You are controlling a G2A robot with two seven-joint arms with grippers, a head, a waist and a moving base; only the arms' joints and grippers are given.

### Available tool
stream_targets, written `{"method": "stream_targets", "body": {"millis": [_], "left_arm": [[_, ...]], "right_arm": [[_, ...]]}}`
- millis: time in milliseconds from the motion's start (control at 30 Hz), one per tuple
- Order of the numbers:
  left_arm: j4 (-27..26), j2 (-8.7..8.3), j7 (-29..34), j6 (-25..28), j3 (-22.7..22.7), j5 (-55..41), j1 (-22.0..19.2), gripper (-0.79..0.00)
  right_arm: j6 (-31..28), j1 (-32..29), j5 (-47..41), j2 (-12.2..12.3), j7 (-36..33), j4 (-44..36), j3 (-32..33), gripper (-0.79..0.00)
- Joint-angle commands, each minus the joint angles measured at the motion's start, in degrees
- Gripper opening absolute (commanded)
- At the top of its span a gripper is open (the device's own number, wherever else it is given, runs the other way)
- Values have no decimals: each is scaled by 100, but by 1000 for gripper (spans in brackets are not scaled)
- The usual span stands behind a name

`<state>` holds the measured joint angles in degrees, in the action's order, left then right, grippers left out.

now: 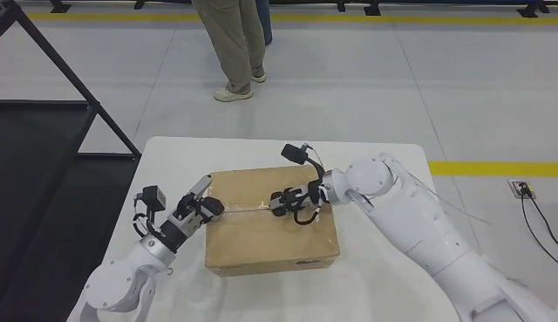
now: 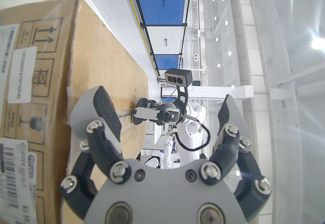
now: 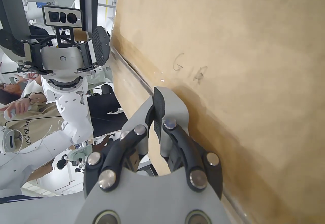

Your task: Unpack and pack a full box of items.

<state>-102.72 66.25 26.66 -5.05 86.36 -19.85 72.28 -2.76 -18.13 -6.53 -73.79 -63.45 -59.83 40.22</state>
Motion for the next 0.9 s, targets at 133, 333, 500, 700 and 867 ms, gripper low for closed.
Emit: {"method": "stream_targets", "body": {"millis": [133, 333, 500, 700, 867], "left_arm": [[28, -2, 26, -38, -36, 45, -70, 0], [40, -2, 21, -43, -64, 57, -91, 0], [41, -3, 24, -53, -75, 64, -91, 0], [12, -4, 10, -74, -101, 96, -79, 0], [-10, -6, 0, -92, -107, 118, -72, 0]], "right_arm": [[354, -592, 381, 384, -58, -768, 735, -785], [614, -1191, 629, 698, -168, -1440, 1476, -785], [749, -1610, 773, 894, -250, -1838, 2018, -785], [797, -2007, 750, 1062, -271, -2068, 2582, -785], [771, -2224, 694, 1148, -307, -2097, 2863, -785]]}}
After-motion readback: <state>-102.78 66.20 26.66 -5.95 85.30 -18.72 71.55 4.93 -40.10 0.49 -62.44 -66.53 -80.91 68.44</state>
